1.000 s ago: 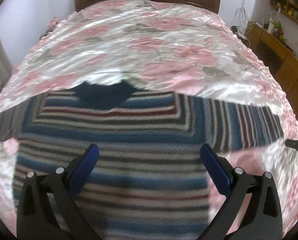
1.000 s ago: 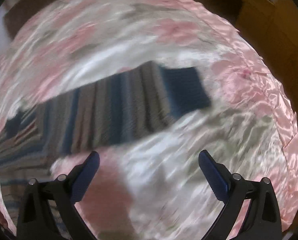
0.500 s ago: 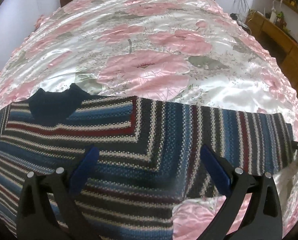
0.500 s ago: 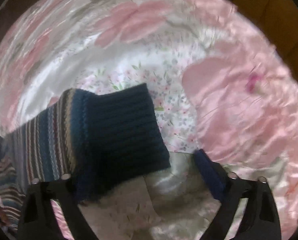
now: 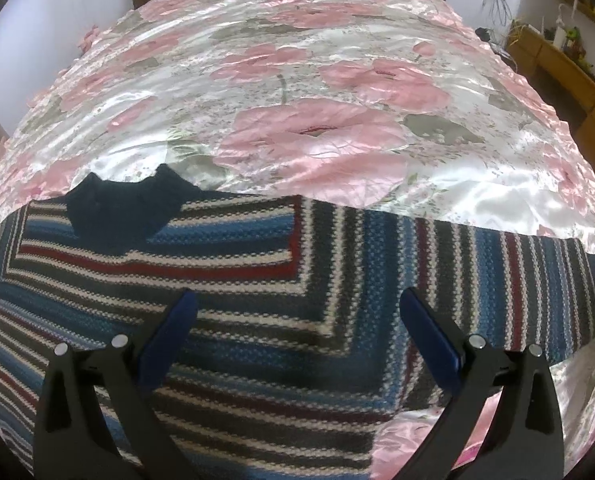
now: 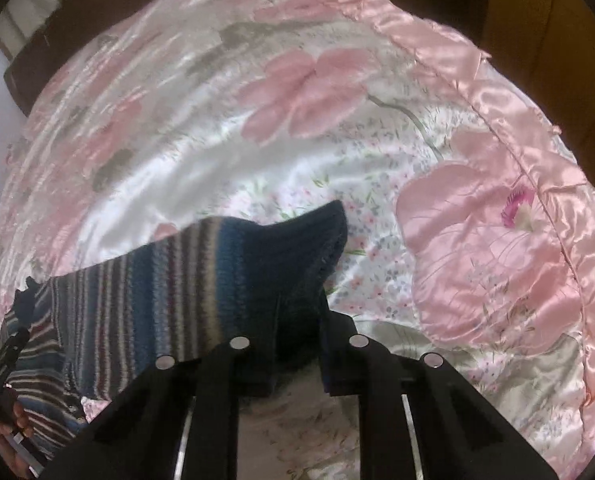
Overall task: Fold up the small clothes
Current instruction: 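Carry the held sleeve across the sweater body and open the right gripper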
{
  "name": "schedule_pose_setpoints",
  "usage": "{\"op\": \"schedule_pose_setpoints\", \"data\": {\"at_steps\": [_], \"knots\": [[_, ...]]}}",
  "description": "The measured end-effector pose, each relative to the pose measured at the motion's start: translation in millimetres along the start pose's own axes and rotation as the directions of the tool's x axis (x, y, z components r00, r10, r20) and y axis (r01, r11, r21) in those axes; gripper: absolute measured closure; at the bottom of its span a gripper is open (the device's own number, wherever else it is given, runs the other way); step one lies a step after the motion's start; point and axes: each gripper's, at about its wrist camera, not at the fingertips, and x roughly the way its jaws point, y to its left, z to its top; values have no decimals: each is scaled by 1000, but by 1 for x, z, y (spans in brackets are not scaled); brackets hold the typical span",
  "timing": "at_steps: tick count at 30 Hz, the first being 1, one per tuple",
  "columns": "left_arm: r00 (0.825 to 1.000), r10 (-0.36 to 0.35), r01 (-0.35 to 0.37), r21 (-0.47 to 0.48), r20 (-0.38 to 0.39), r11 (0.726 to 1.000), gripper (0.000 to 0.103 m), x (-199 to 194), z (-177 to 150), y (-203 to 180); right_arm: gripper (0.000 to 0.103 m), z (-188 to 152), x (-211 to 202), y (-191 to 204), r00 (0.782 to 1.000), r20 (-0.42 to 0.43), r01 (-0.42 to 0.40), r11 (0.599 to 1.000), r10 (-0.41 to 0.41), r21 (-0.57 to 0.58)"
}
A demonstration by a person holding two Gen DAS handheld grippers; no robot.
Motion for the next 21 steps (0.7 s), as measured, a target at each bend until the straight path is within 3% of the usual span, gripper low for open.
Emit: {"op": "schedule_pose_setpoints", "data": {"at_steps": [5, 10, 17, 21], "knots": [[1000, 18, -19, -22, -8, 1000, 3, -4, 1, 32, 87, -6, -18, 35, 999, 33, -18, 996, 20, -83], [1000, 29, -29, -50, -7, 998, 3, -12, 3, 67, 87, -18, -25, 119, 994, 28, -98, 972, 106, -213], [999, 50, -51, -62, -12, 997, 3, -19, 0, 108, 87, -59, -6, 234, 977, -52, -210, 904, 206, -372], [998, 59, -61, -77, -23, 995, 3, -19, -3, 127, 88, -83, 15, 285, 955, -132, -296, 864, 265, -407]]}}
